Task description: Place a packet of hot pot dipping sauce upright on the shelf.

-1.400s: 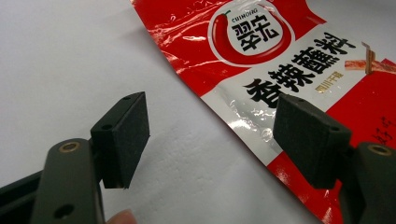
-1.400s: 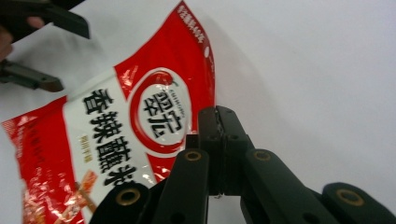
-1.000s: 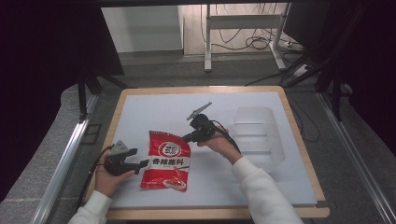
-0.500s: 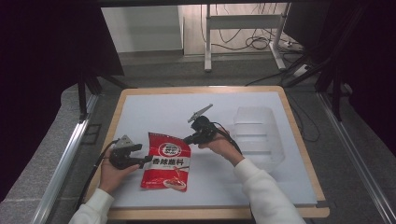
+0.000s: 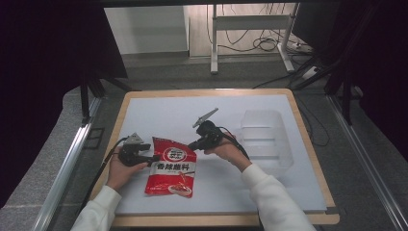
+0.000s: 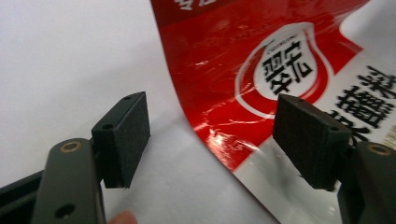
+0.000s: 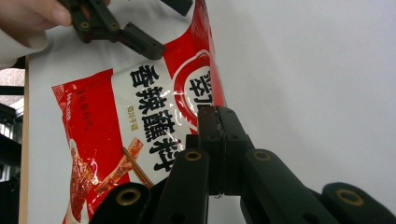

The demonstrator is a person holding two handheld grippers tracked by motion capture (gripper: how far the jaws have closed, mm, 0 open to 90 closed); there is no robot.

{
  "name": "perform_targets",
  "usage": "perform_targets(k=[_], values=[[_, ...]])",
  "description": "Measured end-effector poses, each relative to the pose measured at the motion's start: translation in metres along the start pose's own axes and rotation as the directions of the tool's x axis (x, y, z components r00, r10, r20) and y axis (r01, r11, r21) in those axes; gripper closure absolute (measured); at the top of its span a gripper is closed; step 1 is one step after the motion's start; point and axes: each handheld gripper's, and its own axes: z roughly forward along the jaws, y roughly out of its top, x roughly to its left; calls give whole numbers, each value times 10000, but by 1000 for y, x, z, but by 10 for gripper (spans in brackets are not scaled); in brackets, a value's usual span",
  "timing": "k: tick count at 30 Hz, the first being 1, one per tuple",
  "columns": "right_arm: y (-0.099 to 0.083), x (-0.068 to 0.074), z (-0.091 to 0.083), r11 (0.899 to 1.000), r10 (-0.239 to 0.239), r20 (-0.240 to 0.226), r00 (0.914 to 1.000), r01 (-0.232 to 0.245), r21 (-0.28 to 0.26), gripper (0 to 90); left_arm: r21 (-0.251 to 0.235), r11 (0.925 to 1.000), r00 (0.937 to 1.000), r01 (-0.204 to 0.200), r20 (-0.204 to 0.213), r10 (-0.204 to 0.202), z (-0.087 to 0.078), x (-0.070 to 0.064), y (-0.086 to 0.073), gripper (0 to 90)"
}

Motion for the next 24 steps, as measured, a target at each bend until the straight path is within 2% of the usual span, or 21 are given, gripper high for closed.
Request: perform_targets(k=[3,7,9,11,13,15,16,19,20,24], values=[[0,1,1,10000,-79,-82,9999,79,42,891,-119,9999,9999,30,117,-29,4,8,3,282],[1,0,3,9999,-162,-75,9998,162,47,891,-329,9994,9993,-69,356,81,10,10,9,310],[1,0,3,9999,-156,-100,9998,157,69,891,-536,9985,9982,71,600,-39,12,12,10,337],[1,0,3,9999,-92,-98,9999,94,115,891,-554,9984,9977,116,667,-79,13,13,10,347],[1,0,2,9999,-101,-98,9999,101,87,890,-487,9988,9981,52,611,-23,14,14,9,378],[0,0,2,9999,-93,-84,9999,93,77,891,-533,9985,9957,-98,912,146,13,12,8,445],[0,0,2,9999,-72,-89,9999,72,75,890,-570,9981,9960,-254,842,301,13,10,8,453],[0,0,3,9999,-106,-57,9999,106,19,890,-499,9982,9967,-319,735,355,10,9,8,471],[-1,0,2,10000,-62,-53,10000,62,-11,890,-481,9984,9966,-296,752,332,9,9,8,506],[-3,-1,0,10000,-45,0,10000,45,-38,890,-599,9978,9964,-282,782,328,-1,5,7,549]])
